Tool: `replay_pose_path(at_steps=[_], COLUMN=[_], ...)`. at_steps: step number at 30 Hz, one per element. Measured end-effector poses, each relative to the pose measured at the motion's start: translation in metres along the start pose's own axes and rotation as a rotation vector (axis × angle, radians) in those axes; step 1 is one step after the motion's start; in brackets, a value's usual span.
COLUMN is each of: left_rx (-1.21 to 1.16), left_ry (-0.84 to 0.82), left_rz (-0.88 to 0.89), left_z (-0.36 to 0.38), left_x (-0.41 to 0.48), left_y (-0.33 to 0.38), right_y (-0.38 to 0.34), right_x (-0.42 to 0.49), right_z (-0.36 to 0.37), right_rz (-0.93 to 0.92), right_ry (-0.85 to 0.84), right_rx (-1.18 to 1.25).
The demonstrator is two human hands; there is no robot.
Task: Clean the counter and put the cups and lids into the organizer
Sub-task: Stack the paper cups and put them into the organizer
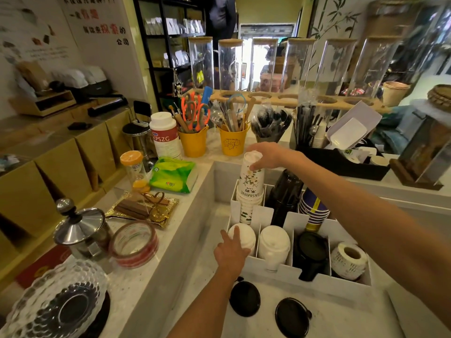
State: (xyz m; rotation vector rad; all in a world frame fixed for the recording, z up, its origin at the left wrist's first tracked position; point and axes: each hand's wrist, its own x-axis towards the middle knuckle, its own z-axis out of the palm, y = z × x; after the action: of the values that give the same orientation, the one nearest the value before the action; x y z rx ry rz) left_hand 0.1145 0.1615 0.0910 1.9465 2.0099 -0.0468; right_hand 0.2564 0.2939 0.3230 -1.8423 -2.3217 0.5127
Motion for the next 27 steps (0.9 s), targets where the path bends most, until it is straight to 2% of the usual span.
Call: replay_pose_path(at_steps=[21, 27], left_rx=[0.021, -0.103], left_ry=[-0.016, -0.157], left_rz=[0.016, 0.022], left_z=[0.006, -0.007], left_x=[0.005, 0.021], left_y=[-0.003, -0.005], right_y=[0.008, 0.014], right_x=[-0.002, -0.006], right_z=[0.007, 0.027], right_rz=[0.041, 0.012], right_ry=[0.081, 0.147], right_rx=[0.018, 0.211])
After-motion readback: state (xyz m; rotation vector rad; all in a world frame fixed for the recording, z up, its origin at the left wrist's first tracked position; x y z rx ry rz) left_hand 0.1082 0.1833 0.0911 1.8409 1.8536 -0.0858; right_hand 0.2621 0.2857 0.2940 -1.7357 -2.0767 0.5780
